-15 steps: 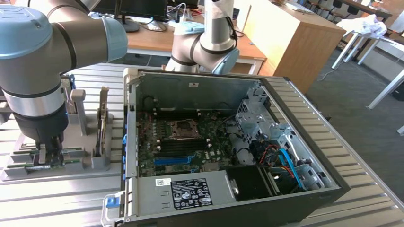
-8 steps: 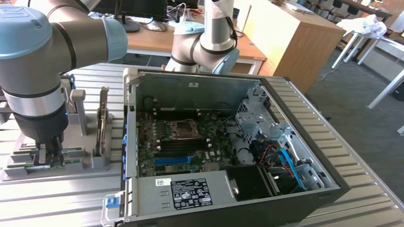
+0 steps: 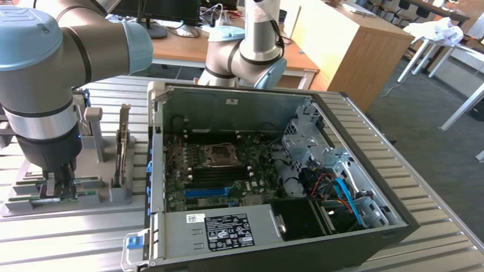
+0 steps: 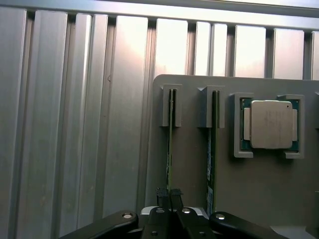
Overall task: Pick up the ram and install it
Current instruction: 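Pick up the ram and move it above insertion slot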
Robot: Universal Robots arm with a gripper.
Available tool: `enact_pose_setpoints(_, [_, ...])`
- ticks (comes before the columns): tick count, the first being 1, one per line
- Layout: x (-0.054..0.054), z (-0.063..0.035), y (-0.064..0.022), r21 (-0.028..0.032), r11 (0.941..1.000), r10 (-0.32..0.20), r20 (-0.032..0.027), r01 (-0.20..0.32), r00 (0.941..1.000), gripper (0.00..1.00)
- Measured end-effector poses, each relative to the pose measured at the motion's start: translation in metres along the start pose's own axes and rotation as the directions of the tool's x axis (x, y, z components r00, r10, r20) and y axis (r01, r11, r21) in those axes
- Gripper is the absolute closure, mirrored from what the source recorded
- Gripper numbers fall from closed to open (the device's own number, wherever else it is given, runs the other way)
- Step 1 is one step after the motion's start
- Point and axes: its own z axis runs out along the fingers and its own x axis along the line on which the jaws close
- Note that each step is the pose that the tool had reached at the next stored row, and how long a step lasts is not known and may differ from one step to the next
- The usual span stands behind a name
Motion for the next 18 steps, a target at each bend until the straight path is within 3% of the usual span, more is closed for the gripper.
enact_pose_setpoints(14, [0.0,0.0001,0.0,0.0008,0.9996,0.029,0.0016,-0.029,0.9996,0.89])
enact_pose_setpoints(18, [-0.0001,-0.0051,0.0002,0.0006,0.9996,0.03,0.0015,-0.03,0.9996,0.89])
